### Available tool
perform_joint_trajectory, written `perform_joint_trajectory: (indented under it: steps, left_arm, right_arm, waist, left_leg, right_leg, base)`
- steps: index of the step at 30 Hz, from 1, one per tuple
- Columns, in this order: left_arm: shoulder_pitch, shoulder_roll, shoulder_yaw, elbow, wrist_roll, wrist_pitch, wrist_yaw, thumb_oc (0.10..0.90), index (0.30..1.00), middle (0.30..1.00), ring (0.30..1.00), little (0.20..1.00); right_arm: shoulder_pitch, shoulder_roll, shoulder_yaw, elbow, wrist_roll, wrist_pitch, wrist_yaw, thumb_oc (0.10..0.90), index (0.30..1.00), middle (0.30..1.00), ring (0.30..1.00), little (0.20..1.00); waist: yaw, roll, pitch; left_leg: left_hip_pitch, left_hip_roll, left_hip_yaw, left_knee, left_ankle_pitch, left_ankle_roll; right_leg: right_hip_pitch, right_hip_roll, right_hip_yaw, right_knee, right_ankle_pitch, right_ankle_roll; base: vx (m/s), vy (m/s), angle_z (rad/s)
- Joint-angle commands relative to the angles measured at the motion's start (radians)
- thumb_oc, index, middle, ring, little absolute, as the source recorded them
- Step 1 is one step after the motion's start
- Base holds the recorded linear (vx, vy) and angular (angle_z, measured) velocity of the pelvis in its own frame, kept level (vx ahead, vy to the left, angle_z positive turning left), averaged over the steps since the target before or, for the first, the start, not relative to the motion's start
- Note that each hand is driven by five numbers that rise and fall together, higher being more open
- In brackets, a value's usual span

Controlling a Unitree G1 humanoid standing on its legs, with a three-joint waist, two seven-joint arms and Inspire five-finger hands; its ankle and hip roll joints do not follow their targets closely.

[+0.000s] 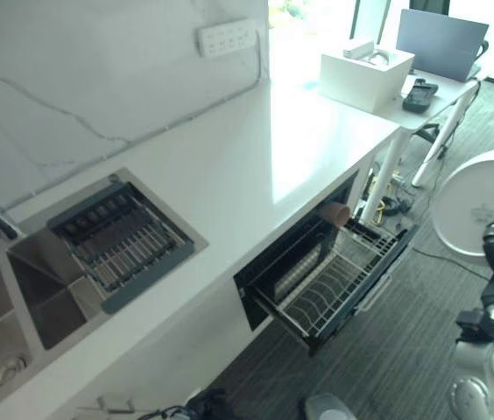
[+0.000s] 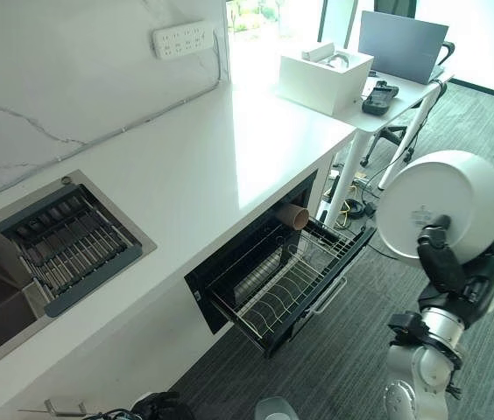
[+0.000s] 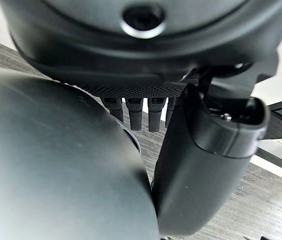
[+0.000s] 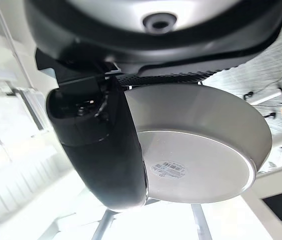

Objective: Place the dishes in the dishwasher.

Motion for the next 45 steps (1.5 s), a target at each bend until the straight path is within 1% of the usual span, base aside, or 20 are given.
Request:
perform_joint_trajectory:
  steps: [1, 6, 8, 11, 15, 16, 18, 21, 22, 23, 25, 26, 27, 30, 34, 36, 38, 41, 42, 45]
  left_arm:
    - [0.027, 0.032, 0.001, 0.037, 0.016, 0.023, -0.003, 0.800, 0.900, 0.900, 0.900, 0.900]
    - [0.035, 0.038, 0.004, 0.029, 0.005, 0.032, -0.006, 0.800, 0.900, 0.900, 0.900, 0.900]
    - [0.037, 0.040, 0.011, 0.027, -0.002, 0.039, -0.008, 0.800, 0.900, 0.900, 0.900, 0.900]
    - [0.042, 0.042, 0.017, 0.029, 0.002, 0.033, -0.008, 0.800, 0.900, 0.900, 0.900, 0.900]
    - [0.042, 0.044, 0.016, 0.020, 0.011, 0.042, -0.010, 0.800, 0.900, 0.900, 0.900, 0.900]
    - [0.045, 0.047, 0.016, 0.013, 0.015, 0.044, -0.012, 0.800, 0.900, 0.900, 0.900, 0.900]
    - [0.048, 0.049, 0.018, 0.012, 0.015, 0.044, -0.014, 0.800, 0.900, 0.900, 0.900, 0.900]
    - [0.050, 0.054, 0.026, 0.004, 0.017, 0.055, -0.019, 0.800, 0.900, 0.900, 0.900, 0.900]
    - [0.050, 0.054, 0.027, 0.003, 0.017, 0.056, -0.019, 0.800, 0.900, 0.900, 0.900, 0.900]
    - [0.051, 0.055, 0.026, 0.002, 0.017, 0.056, -0.019, 0.800, 0.900, 0.900, 0.900, 0.900]
    - [0.053, 0.056, 0.026, -0.004, 0.019, 0.059, -0.020, 0.800, 0.900, 0.900, 0.900, 0.900]
    - [0.054, 0.057, 0.021, -0.011, 0.010, 0.064, -0.019, 0.800, 0.900, 0.900, 0.900, 0.900]
    - [0.055, 0.058, 0.019, -0.014, 0.012, 0.064, -0.021, 0.800, 0.900, 0.900, 0.900, 0.900]
    - [0.059, 0.058, 0.014, -0.012, 0.014, 0.058, -0.020, 0.800, 0.900, 0.900, 0.900, 0.900]
    - [0.053, 0.067, 0.008, -0.016, 0.012, 0.060, -0.026, 0.800, 0.900, 0.900, 0.900, 0.900]
    - [0.048, 0.073, -0.001, -0.027, 0.015, 0.069, -0.033, 0.800, 0.900, 0.900, 0.900, 0.900]
    - [0.043, 0.077, -0.008, -0.032, 0.016, 0.073, -0.036, 0.800, 0.900, 0.900, 0.900, 0.900]
    - [0.025, 0.086, -0.029, -0.037, 0.009, 0.081, -0.044, 0.800, 0.900, 0.900, 0.900, 0.900]
    - [0.020, 0.089, -0.039, -0.039, 0.006, 0.073, -0.046, 0.800, 0.900, 0.900, 0.900, 0.900]
    - [0.005, 0.095, -0.061, -0.039, -0.017, 0.057, -0.048, 0.800, 0.900, 0.900, 0.900, 0.900]
  right_arm:
    - [-0.122, -0.038, -0.035, -0.066, -0.053, -0.055, 0.049, 0.400, 0.300, 0.300, 0.300, 0.300]
    - [-0.120, -0.023, 0.012, -0.005, -0.059, -0.036, 0.064, 0.400, 0.300, 0.300, 0.300, 0.300]
    - [-0.121, -0.019, 0.027, 0.005, -0.068, -0.014, 0.057, 0.400, 0.300, 0.300, 0.300, 0.300]
    - [-0.124, -0.013, 0.055, 0.041, -0.078, 0.014, 0.050, 0.400, 0.300, 0.300, 0.300, 0.300]
    - [-0.134, -0.012, 0.082, 0.086, -0.091, 0.035, 0.076, 0.400, 0.300, 0.300, 0.300, 0.300]
    - [-0.144, -0.015, 0.098, 0.099, -0.106, 0.055, 0.090, 0.400, 0.300, 0.300, 0.300, 0.300]
    - [-0.153, -0.019, 0.114, 0.111, -0.123, 0.072, 0.100, 0.400, 0.300, 0.300, 0.300, 0.300]
    - [-0.173, -0.031, 0.142, 0.158, -0.154, 0.140, 0.113, 0.400, 0.300, 0.300, 0.300, 0.300]
    - [-0.175, -0.032, 0.144, 0.161, -0.155, 0.147, 0.110, 0.400, 0.300, 0.300, 0.300, 0.300]
    - [-0.178, -0.033, 0.144, 0.169, -0.168, 0.173, 0.084, 0.400, 0.300, 0.300, 0.300, 0.300]
    - [-0.197, -0.033, 0.157, 0.200, -0.177, 0.205, 0.036, 0.400, 0.300, 0.300, 0.300, 0.300]
    - [-0.211, -0.028, 0.169, 0.238, -0.255, 0.242, -0.001, 0.400, 0.300, 0.300, 0.300, 0.300]
    - [-0.222, -0.032, 0.179, 0.251, -0.293, 0.254, -0.018, 0.400, 0.300, 0.300, 0.300, 0.300]
    - [-0.260, -0.050, 0.200, 0.286, -0.352, 0.296, -0.052, 0.400, 0.300, 0.300, 0.300, 0.300]
    - [-0.288, -0.068, 0.216, 0.312, -0.387, 0.360, -0.103, 0.400, 0.300, 0.300, 0.300, 0.300]
    - [-0.316, -0.087, 0.227, 0.344, -0.436, 0.388, -0.118, 0.400, 0.300, 0.300, 0.300, 0.300]
    - [-0.343, -0.102, 0.246, 0.368, -0.456, 0.407, -0.114, 0.400, 0.300, 0.300, 0.300, 0.300]
    - [-0.386, -0.129, 0.267, 0.428, -0.546, 0.394, -0.160, 0.400, 0.300, 0.300, 0.300, 0.300]
    - [-0.428, -0.152, 0.275, 0.456, -0.589, 0.396, -0.198, 0.400, 0.300, 0.300, 0.300, 0.300]
    - [-0.512, -0.188, 0.289, 0.518, -0.659, 0.433, -0.283, 0.400, 0.300, 0.300, 0.300, 0.300]
  waist:
    - [0.036, -0.021, 0.014]
    - [0.052, -0.018, 0.015]
    - [0.058, -0.017, 0.016]
    - [0.068, -0.017, 0.016]
    - [0.080, -0.017, 0.019]
    - [0.089, -0.016, 0.021]
    - [0.096, -0.015, 0.022]
    - [0.115, -0.016, 0.026]
    - [0.116, -0.016, 0.026]
    - [0.118, -0.017, 0.026]
    - [0.127, -0.016, 0.029]
    - [0.135, -0.014, 0.032]
    - [0.142, -0.013, 0.034]
    - [0.158, -0.011, 0.040]
    - [0.172, -0.011, 0.048]
    - [0.184, -0.010, 0.053]
    - [0.193, -0.007, 0.058]
    - [0.206, -0.001, 0.070]
    - [0.215, 0.002, 0.079]
    - [0.228, 0.013, 0.106]
  left_leg:
    - [-0.015, 0.010, -0.086, 0.149, -0.222, -0.014]
    - [-0.018, -0.002, -0.101, 0.149, -0.223, -0.010]
    - [-0.021, -0.006, -0.107, 0.149, -0.224, -0.009]
    - [-0.022, -0.013, -0.116, 0.149, -0.225, -0.007]
    - [-0.023, -0.020, -0.127, 0.149, -0.227, -0.005]
    - [-0.025, -0.025, -0.134, 0.149, -0.228, -0.003]
    - [-0.026, -0.029, -0.141, 0.149, -0.228, -0.002]
    - [-0.029, -0.042, -0.160, 0.149, -0.230, 0.001]
    - [-0.029, -0.042, -0.161, 0.149, -0.230, 0.001]
    - [-0.029, -0.044, -0.163, 0.149, -0.230, 0.001]
    - [-0.031, -0.047, -0.168, 0.149, -0.230, 0.002]
    - [-0.031, -0.050, -0.174, 0.149, -0.230, 0.002]
    - [-0.032, -0.053, -0.178, 0.149, -0.230, 0.003]
    - [-0.034, -0.059, -0.186, 0.149, -0.230, 0.005]
    - [-0.040, -0.063, -0.194, 0.149, -0.228, 0.005]
    - [-0.042, -0.068, -0.202, 0.149, -0.229, 0.006]
    - [-0.047, -0.071, -0.207, 0.149, -0.228, 0.006]
    - [-0.056, -0.073, -0.219, 0.149, -0.226, 0.004]
    - [-0.067, -0.076, -0.225, 0.149, -0.223, 0.002]
    - [-0.088, -0.081, -0.238, 0.149, -0.215, -0.001]
  right_leg:
    - [0.011, -0.037, -0.084, -0.053, 0.010, 0.068]
    - [0.017, -0.042, -0.099, -0.053, 0.006, 0.066]
    - [0.018, -0.043, -0.105, -0.053, 0.004, 0.065]
    - [0.020, -0.046, -0.114, -0.053, 0.002, 0.064]
    - [0.023, -0.052, -0.125, -0.053, 0.000, 0.064]
    - [0.025, -0.053, -0.129, -0.053, -0.002, 0.062]
    - [0.029, -0.053, -0.133, -0.053, -0.005, 0.061]
    - [0.035, -0.055, -0.144, -0.053, -0.009, 0.058]
    - [0.035, -0.055, -0.144, -0.053, -0.009, 0.058]
    - [0.036, -0.055, -0.146, -0.053, -0.009, 0.058]
    - [0.037, -0.056, -0.151, -0.053, -0.010, 0.058]
    - [0.038, -0.058, -0.156, -0.053, -0.010, 0.057]
    - [0.039, -0.059, -0.158, -0.053, -0.011, 0.057]
    - [0.042, -0.061, -0.166, -0.053, -0.012, 0.056]
    - [0.042, -0.064, -0.172, -0.053, -0.010, 0.055]
    - [0.040, -0.066, -0.175, -0.053, -0.009, 0.055]
    - [0.037, -0.067, -0.176, -0.053, -0.008, 0.054]
    - [0.029, -0.068, -0.177, -0.053, -0.006, 0.052]
    - [0.023, -0.068, -0.178, -0.053, -0.006, 0.049]
    - [0.010, -0.067, -0.181, -0.053, -0.004, 0.044]
  base:
    - [0.03, 0.011, 0.00]
    - [0.04, 0.016, 0.02]
    - [0.03, 0.014, 0.11]
    - [0.05, 0.012, 0.17]
    - [0.04, 0.006, 0.04]
    - [0.05, 0.014, 0.14]
    - [0.05, 0.018, 0.19]
    - [0.04, 0.007, 0.12]
    - [0.03, -0.003, 0.18]
    - [0.01, -0.002, 0.20]
    - [0.02, 0.006, 0.16]
    - [0.03, 0.017, 0.08]
    - [0.04, 0.020, 0.05]
    - [0.02, 0.005, 0.05]
    - [0.01, 0.000, 0.13]
    - [0.02, -0.006, 0.06]
    - [0.01, 0.001, 0.07]
    - [0.00, 0.005, 0.08]
    - [-0.05, 0.013, 0.11]
    - [-0.08, 0.022, 0.13]
